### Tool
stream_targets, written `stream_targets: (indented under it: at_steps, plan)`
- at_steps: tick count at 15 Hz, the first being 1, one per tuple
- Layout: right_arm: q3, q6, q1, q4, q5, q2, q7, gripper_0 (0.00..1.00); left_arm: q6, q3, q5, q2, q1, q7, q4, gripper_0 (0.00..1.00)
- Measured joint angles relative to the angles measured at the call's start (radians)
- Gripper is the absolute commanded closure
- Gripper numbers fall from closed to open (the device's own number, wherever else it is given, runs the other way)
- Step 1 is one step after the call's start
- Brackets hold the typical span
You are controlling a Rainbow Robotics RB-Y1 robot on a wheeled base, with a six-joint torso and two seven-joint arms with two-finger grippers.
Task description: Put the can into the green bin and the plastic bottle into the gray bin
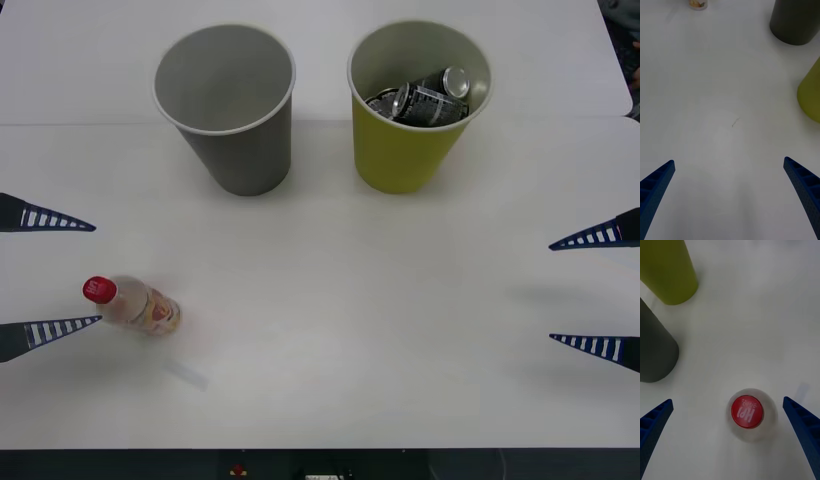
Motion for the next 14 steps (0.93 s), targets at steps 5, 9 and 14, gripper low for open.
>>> stream_targets:
  at_steps: [5,9,14]
  plan:
    - [0.000,0.000,0.000,0.000,0.000,0.000,0.000,0.00,-0.075,0.011,0.122,0.015,0.000,-0.014,0.150,0.00]
    - [0.000,0.000,0.000,0.000,0.000,0.000,0.000,0.00,-0.166,0.010,0.201,0.021,-0.002,-0.052,0.276,0.00]
    - [0.000,0.000,0.000,0.000,0.000,0.000,0.000,0.00,-0.175,-0.030,0.274,0.021,-0.009,-0.188,0.410,0.00]
